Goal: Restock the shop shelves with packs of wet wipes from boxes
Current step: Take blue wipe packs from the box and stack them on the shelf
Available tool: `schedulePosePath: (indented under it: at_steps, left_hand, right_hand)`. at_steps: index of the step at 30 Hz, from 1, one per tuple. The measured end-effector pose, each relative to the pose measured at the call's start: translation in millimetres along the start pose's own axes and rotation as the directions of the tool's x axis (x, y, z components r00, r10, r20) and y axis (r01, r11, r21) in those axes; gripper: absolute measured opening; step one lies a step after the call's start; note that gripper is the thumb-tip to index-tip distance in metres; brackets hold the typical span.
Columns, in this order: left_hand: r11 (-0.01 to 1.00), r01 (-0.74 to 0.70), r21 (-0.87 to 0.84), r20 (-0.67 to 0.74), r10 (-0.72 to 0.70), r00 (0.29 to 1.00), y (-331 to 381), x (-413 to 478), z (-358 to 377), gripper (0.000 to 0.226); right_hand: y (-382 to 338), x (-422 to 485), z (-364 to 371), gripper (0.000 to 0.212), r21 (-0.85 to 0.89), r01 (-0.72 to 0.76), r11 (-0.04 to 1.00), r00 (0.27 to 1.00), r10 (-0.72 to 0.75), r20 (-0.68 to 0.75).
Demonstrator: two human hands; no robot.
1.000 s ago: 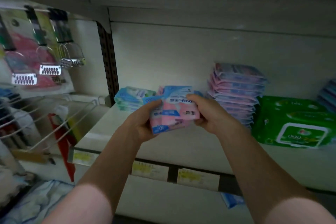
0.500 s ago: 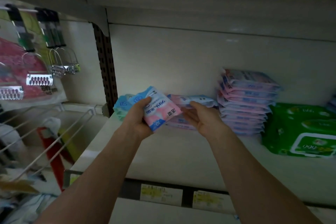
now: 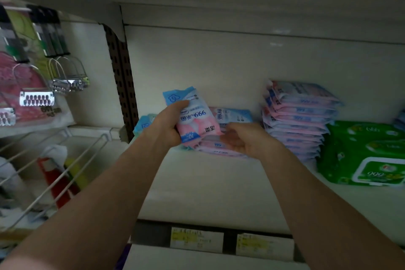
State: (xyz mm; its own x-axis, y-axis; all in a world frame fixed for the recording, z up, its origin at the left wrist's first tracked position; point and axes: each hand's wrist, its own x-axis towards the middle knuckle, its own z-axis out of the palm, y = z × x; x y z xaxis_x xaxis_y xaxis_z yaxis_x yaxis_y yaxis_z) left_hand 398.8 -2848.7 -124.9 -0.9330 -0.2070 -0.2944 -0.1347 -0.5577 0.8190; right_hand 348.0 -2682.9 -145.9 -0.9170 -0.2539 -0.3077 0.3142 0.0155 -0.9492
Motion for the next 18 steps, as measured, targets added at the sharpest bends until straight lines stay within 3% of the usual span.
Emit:
schedulePosePath:
  at_steps: [5,9,11,14,18]
  left_hand:
    - [0.975,0.057,0.217,0.091,-0.078,0.993,8,2,15,0.012]
    - [0.909,0.115,0.402,0.161,-0.193,0.968,16,2,33,0.020]
    - [0.873,0.126,0.470,0.174,-0.232,0.957,23,4,32,0.031]
    - [0.769,0.138,0.624,0.074,-0.234,0.969,33,5,18,0.038]
    - [0.853,0.126,0.506,0.033,-0.166,0.986,32,10,10,0.004]
  right_hand:
    - [-33,-16,-8,0.033,-0.137,0.072,0.988,0.997,-0.068,0.032]
    - [-44,-16,-1,0.018,-0.194,0.143,0.971,0.989,-0.135,0.054]
    - [-43,-15,-3,0.012,-0.078,0.143,0.987,0.988,-0.139,0.060]
    - [-38,-14,-9,0.012,0.198,0.120,0.973,0.991,-0.130,0.037]
    - [-27,-12,-18,0.007,0.305,0.066,0.950,0.996,-0.082,0.040]
